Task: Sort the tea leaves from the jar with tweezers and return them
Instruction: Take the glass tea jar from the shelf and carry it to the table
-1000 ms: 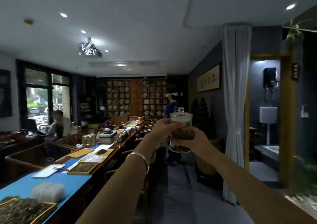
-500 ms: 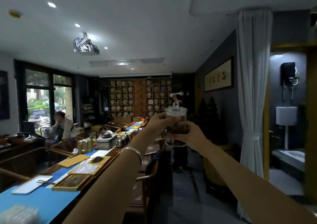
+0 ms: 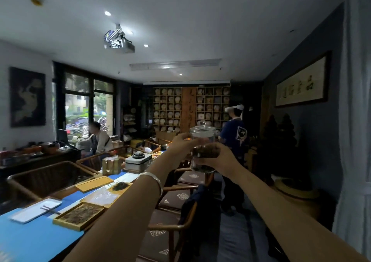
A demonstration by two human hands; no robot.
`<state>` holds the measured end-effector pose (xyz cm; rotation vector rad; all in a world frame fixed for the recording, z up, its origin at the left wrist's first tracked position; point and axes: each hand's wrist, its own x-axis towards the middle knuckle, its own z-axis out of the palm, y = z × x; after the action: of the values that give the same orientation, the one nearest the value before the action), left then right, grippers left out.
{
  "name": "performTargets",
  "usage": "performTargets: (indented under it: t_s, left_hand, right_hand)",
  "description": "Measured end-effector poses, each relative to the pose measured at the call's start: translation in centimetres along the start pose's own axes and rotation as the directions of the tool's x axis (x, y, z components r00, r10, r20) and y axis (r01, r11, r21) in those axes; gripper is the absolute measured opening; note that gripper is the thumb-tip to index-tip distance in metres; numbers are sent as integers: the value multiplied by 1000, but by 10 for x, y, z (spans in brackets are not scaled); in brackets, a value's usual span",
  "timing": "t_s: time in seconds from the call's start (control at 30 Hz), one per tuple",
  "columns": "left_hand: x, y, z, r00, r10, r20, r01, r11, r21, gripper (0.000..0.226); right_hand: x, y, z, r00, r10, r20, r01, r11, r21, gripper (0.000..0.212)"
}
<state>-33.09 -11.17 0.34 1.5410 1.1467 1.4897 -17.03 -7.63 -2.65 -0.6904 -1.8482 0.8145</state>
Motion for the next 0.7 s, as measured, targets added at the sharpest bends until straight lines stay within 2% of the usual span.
performTargets:
  t_s: [0.07,0.2,0.37,0.6,0.7]
  left_hand:
    - [32,-16,-8,998,0,-63,-1,1000,-14,55]
    - [82,-48,-42,988,-32,-154,37,999,28,28]
    - [135,-87,-108,968,-33,-250,58,994,91,51]
    - [210,-138,-232,935,-15,-354,84,980,182,27]
    - [233,-158,-281,916,-8,-401,85,981,175,42]
  right_hand:
    - [38,29,5,999,3,33,-4,999,40,49]
    - [98,72,36,995,-40,91,31,995,95,44]
    - [175,116,95,980,-60,189,27,985,169,48]
    - [289,158,201,956,-115,270,52,972,229,40]
    - [332,176,249,946,-111,304,32,966,255,46]
